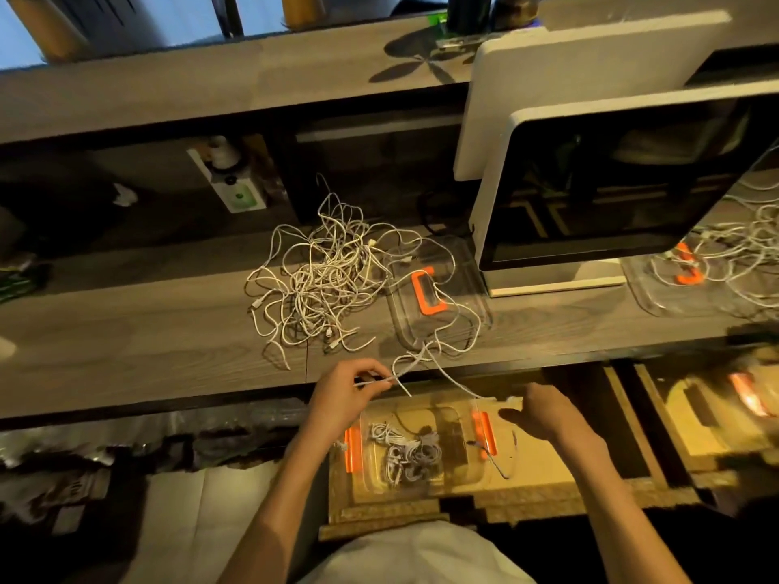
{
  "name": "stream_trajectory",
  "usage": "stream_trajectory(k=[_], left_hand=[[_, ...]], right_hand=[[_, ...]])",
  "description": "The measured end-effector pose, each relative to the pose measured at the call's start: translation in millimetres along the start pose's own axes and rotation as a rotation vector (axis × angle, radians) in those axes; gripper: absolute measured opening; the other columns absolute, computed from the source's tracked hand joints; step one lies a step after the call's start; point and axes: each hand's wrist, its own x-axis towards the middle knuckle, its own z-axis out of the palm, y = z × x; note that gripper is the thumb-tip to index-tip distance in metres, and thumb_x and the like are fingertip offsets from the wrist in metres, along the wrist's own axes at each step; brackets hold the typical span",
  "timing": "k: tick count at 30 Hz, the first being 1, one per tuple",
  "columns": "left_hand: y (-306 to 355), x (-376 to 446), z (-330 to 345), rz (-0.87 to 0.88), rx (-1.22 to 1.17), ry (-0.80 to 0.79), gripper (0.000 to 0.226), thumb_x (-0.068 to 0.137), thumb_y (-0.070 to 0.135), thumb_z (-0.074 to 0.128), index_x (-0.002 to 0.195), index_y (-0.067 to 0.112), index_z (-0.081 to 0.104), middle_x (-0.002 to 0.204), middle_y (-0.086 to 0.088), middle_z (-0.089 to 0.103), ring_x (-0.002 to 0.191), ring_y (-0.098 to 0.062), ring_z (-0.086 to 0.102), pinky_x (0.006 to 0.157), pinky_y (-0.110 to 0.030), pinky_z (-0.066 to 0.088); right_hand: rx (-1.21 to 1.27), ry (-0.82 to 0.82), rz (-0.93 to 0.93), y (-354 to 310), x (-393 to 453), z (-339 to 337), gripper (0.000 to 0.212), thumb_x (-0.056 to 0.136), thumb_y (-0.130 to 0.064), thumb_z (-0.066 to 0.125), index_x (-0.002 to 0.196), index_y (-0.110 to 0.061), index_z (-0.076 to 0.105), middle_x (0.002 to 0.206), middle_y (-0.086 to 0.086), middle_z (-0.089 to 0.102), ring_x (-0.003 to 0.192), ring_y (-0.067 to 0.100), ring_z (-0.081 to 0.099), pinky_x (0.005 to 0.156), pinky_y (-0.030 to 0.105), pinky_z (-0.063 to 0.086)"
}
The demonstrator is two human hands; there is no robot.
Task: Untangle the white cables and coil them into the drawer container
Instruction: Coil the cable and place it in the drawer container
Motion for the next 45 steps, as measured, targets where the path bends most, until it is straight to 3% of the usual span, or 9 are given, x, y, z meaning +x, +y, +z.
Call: stream_trajectory(k=[5,9,12,15,23,26,30,36,45], left_hand=[[8.7,-3.3,16.5,0.044,-0.011,-0.035,0.009,0.085,0.02,0.08,0.09,0.026,0.075,0.085,0.014,0.072,0.075,0.005,0.063,0.066,-0.011,0.046],[13.9,-7.7,19.3,0.028,-0.181,-0.053,0.016,0.086,0.017,0.079,0.097,0.019,0.068,0.086,0.003,0.075,0.085,-0.008,0.07,0.078,-0.027,0.055],[16.3,-11.4,13.9,0.025,-0.28,-0.088,0.017,0.091,0.02,0.073,0.107,0.021,0.066,0.087,0.003,0.078,0.08,-0.019,0.071,0.073,-0.032,0.054],[8.9,-14.2,10.7,-0.03,-0.335,-0.107,0.014,0.096,0.024,0.067,0.11,0.019,0.068,0.073,-0.004,0.074,0.058,-0.014,0.064,0.059,-0.029,0.05],[-13.5,-19.7,15.3,-0.12,-0.647,-0.152,0.023,0.098,0.016,0.062,0.12,0.016,0.069,0.069,-0.004,0.061,0.074,-0.022,0.061,0.088,-0.038,0.057],[-17.0,-17.4,17.5,-0.142,-0.977,-0.091,0.031,0.094,0.013,0.06,0.123,0.006,0.067,0.073,-0.006,0.054,0.068,-0.016,0.052,0.073,-0.034,0.056],[-18.8,-12.1,21.5,-0.161,-0.984,-0.125,0.036,0.094,0.017,0.061,0.129,0.007,0.062,0.072,-0.002,0.047,0.054,-0.007,0.034,0.047,-0.017,0.03],[-25.0,-11.5,28.8,-0.249,-0.666,-0.15,0.031,0.104,0.026,0.052,0.131,0.016,0.065,0.056,0.008,0.031,0.051,-0.006,0.026,0.051,-0.022,0.023],[-35.4,-13.4,25.5,-0.285,-0.609,-0.086,0.03,0.101,0.041,0.057,0.123,0.028,0.073,0.057,0.005,0.024,0.055,-0.013,0.022,0.064,-0.03,0.027]], right_hand=[[0.286,0.3,-0.42,-40.5,-22.7,-10.2,0.083,0.082,-0.023,0.085,0.153,-0.036,0.043,0.154,-0.008,0.038,0.133,0.006,0.041,0.114,0.033,0.041],[0.174,0.295,-0.705,-65.7,-24.5,1.6,0.044,0.088,-0.042,0.077,0.129,-0.034,0.068,0.156,-0.007,0.043,0.142,0.008,0.039,0.121,0.039,0.036],[0.152,0.309,-0.715,-60.6,-20.9,10.2,0.02,0.096,-0.041,0.062,0.109,-0.036,0.077,0.143,-0.013,0.058,0.143,0.006,0.038,0.125,0.044,0.025],[0.259,0.303,-0.703,-53.8,-22.9,3.6,0.029,0.099,-0.047,0.05,0.117,-0.042,0.073,0.133,-0.018,0.066,0.141,-0.001,0.04,0.122,0.022,0.014],[0.51,0.309,-0.62,-33.4,-34.8,-17.6,0.03,0.102,-0.041,0.054,0.128,-0.04,0.069,0.095,-0.018,0.077,0.094,-0.004,0.071,0.089,0.033,0.06],[0.506,0.257,-0.603,-33.3,-38.4,-18.2,0.026,0.103,-0.03,0.057,0.121,-0.046,0.067,0.079,-0.017,0.075,0.078,0.001,0.072,0.078,0.032,0.061],[0.545,0.106,-0.626,-36.4,-43.3,-12.8,0.02,0.101,-0.028,0.064,0.113,-0.04,0.075,0.101,-0.022,0.075,0.077,0.008,0.073,0.065,0.018,0.055],[0.625,-0.003,-0.633,-38.4,-50.7,-5.8,0.012,0.095,-0.028,0.071,0.103,-0.035,0.076,0.096,-0.013,0.075,0.073,0.016,0.07,0.069,0.032,0.059],[0.716,-0.024,-0.662,-30.1,-52.7,4.6,0.004,0.096,-0.027,0.07,0.1,-0.026,0.071,0.088,-0.004,0.07,0.086,0.02,0.067,0.079,0.037,0.058]])
